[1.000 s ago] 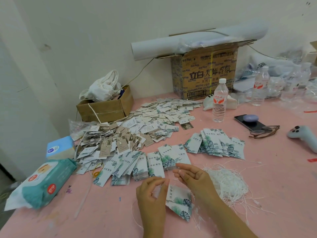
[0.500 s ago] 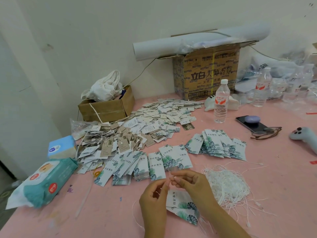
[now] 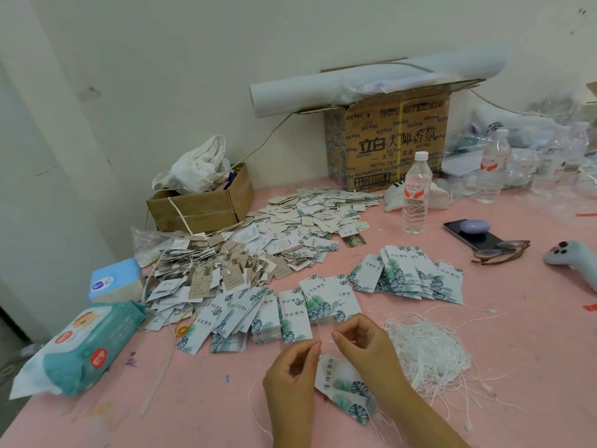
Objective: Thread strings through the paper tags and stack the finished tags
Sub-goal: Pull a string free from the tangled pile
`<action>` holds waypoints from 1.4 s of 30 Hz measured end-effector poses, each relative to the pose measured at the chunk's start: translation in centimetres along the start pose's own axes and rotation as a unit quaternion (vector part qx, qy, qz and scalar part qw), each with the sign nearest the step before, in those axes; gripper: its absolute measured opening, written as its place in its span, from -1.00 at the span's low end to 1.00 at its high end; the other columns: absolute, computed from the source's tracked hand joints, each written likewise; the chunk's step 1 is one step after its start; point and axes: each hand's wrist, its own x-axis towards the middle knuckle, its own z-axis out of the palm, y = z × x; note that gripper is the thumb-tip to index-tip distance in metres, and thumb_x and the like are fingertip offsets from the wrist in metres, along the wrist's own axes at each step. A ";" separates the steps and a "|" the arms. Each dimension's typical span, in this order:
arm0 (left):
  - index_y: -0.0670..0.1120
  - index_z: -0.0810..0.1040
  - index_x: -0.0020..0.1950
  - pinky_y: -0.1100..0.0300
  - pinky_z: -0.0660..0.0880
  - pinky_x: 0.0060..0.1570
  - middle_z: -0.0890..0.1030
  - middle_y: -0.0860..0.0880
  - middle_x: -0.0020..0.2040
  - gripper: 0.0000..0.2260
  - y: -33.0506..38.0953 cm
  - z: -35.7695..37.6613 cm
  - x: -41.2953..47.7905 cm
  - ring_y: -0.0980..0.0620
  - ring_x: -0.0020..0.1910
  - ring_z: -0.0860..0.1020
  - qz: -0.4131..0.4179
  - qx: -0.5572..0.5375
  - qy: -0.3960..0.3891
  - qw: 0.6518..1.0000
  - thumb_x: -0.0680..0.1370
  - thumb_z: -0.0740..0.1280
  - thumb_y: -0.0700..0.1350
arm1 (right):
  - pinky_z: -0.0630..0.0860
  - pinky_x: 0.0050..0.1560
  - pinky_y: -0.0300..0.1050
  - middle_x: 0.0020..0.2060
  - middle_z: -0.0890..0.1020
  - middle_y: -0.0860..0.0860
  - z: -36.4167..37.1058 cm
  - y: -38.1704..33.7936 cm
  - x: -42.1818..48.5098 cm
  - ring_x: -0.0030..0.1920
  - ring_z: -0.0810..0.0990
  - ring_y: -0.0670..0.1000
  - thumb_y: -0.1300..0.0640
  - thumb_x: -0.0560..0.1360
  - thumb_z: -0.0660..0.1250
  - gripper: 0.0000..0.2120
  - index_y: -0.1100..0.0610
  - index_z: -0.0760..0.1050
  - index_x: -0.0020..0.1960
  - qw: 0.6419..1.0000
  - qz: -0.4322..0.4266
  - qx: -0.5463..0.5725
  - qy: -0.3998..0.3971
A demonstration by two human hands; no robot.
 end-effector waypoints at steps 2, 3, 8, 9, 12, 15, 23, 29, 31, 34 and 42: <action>0.14 0.71 -0.24 0.31 0.54 -0.27 0.70 0.03 -0.25 -0.76 0.0 0.0 0.0 0.15 -0.30 0.61 0.002 0.000 -0.001 1.000 0.46 0.48 -0.23 | 0.55 -0.19 -0.18 -0.27 0.64 0.00 0.0 -0.1 0.0 -0.24 0.58 -0.06 0.29 0.46 0.43 -0.91 0.13 0.63 -0.10 1.000 0.008 0.010 -0.010; 0.14 0.71 -0.24 0.31 0.54 -0.27 0.70 0.02 -0.24 -0.75 0.0 0.1 -0.1 0.15 -0.29 0.61 0.004 -0.001 -0.001 1.000 0.46 0.48 -0.23 | 0.56 -0.18 -0.17 -0.24 0.65 -0.01 0.0 -0.2 -0.1 -0.22 0.58 -0.07 0.28 0.47 0.42 -0.88 0.09 0.66 -0.07 1.000 0.011 0.009 -0.018; 0.13 0.71 -0.23 0.30 0.54 -0.26 0.70 0.01 -0.23 -0.76 0.0 0.1 0.0 0.10 -0.27 0.63 0.008 -0.001 0.003 1.000 0.46 0.48 -0.25 | 0.51 -0.20 -0.32 -0.18 0.71 -0.05 0.0 -0.3 0.0 -0.20 0.62 -0.13 0.23 0.44 0.45 -0.88 0.04 0.69 -0.10 0.999 0.019 -0.005 -0.028; 0.11 0.71 -0.22 0.28 0.55 -0.25 0.70 0.01 -0.23 -0.77 -0.1 0.1 0.0 0.08 -0.26 0.63 0.008 0.000 0.004 1.000 0.46 0.48 -0.25 | 0.51 -0.19 -0.32 -0.19 0.71 -0.04 0.0 -0.4 0.0 -0.21 0.62 -0.13 0.23 0.42 0.47 -0.89 0.05 0.69 -0.11 0.999 0.020 -0.002 -0.025; 0.07 0.72 -0.19 0.25 0.55 -0.25 0.70 -0.01 -0.22 -0.81 -0.2 0.1 0.0 0.06 -0.25 0.63 0.008 0.001 0.002 1.000 0.46 0.48 -0.24 | 0.49 -0.22 -0.34 -0.25 0.71 -0.01 0.0 -0.6 0.0 -0.28 0.62 -0.14 0.24 0.38 0.50 -0.89 0.05 0.69 -0.17 1.000 0.022 0.013 -0.016; 0.05 0.72 -0.19 0.29 0.54 -0.26 0.70 -0.02 -0.23 -0.82 -0.2 0.1 -0.1 0.08 -0.26 0.63 0.009 0.000 -0.002 1.000 0.45 0.48 -0.25 | 0.47 -0.30 -0.35 -0.32 0.70 0.00 0.0 -0.6 0.0 -0.35 0.58 -0.14 0.22 0.34 0.53 -0.90 0.04 0.69 -0.22 0.999 0.026 0.022 -0.014; 0.09 0.73 -0.20 0.28 0.55 -0.24 0.70 -0.05 -0.19 -0.77 0.0 0.1 -0.1 0.07 -0.24 0.64 0.024 -0.006 -0.012 1.000 0.44 0.49 -0.27 | 0.52 -0.22 -0.32 -0.27 0.70 0.04 0.1 -0.8 -0.3 -0.26 0.65 -0.06 0.10 0.31 0.52 -0.92 0.00 0.67 -0.19 0.998 -0.006 0.031 -0.050; 0.05 0.72 -0.17 0.29 0.55 -0.23 0.70 -0.03 -0.21 -0.79 0.0 0.1 -0.1 0.07 -0.24 0.63 0.033 0.006 -0.008 0.999 0.46 0.47 -0.28 | 0.54 -0.17 -0.31 -0.22 0.71 0.03 0.2 -0.8 -0.4 -0.20 0.68 -0.04 0.22 0.38 0.50 -0.87 0.00 0.69 -0.17 0.998 -0.007 0.019 -0.067; 0.06 0.72 -0.18 0.24 0.56 -0.23 0.69 -0.02 -0.21 -0.80 0.0 0.1 -0.1 0.06 -0.24 0.63 0.033 0.005 -0.008 0.999 0.46 0.47 -0.26 | 0.52 -0.20 -0.33 -0.25 0.70 0.00 0.2 -0.6 -0.3 -0.24 0.66 -0.08 0.21 0.39 0.50 -0.86 -0.04 0.68 -0.20 0.999 -0.007 -0.002 -0.040; 0.07 0.71 -0.19 0.14 0.56 -0.22 0.69 -0.03 -0.21 -0.79 -0.1 0.1 -0.1 0.03 -0.24 0.62 0.035 0.006 -0.007 0.999 0.46 0.47 -0.26 | 0.52 -0.21 -0.32 -0.27 0.69 -0.03 0.0 -0.2 -0.2 -0.26 0.64 -0.08 0.20 0.39 0.50 -0.85 -0.05 0.66 -0.24 0.999 -0.011 -0.043 -0.010; 0.13 0.72 -0.19 0.08 0.57 -0.21 0.68 0.00 -0.19 -0.73 0.0 0.0 0.0 0.02 -0.22 0.62 0.061 0.017 -0.010 0.998 0.45 0.48 -0.28 | 0.55 -0.19 -0.27 -0.27 0.69 -0.03 0.1 -0.1 -0.2 -0.26 0.65 -0.09 0.24 0.39 0.50 -0.84 -0.01 0.66 -0.25 0.995 -0.042 -0.084 -0.045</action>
